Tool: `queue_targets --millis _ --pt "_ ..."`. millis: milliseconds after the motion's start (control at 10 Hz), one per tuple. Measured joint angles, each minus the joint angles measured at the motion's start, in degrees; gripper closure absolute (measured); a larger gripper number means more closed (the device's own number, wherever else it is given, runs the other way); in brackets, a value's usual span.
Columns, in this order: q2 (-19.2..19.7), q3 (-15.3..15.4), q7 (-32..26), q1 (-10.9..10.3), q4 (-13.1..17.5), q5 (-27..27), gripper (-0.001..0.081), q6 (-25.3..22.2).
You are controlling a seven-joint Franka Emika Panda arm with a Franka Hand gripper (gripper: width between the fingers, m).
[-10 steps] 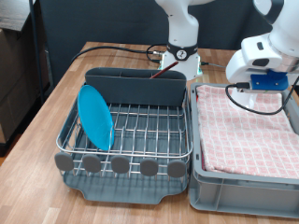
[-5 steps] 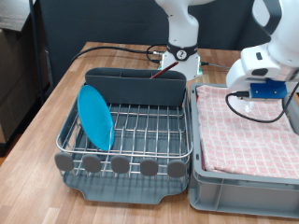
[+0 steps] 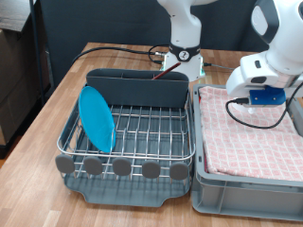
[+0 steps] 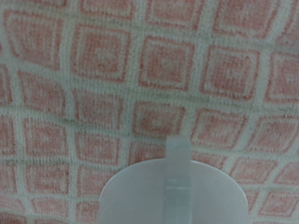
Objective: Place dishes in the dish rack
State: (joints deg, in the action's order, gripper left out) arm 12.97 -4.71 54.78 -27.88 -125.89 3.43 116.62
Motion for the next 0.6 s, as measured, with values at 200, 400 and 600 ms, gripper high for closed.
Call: queue_targets --millis 200,400,600 --pt "0.0 0.33 -0.36 0.0 -1.32 0.0 0.0003 1.61" --pt "0.0 0.58 -0.44 -0.01 -2.57 0.0 0.0003 3.58" --pt "-0.01 0.73 -0.44 -0.01 -3.11 0.0 0.0077 4.12"
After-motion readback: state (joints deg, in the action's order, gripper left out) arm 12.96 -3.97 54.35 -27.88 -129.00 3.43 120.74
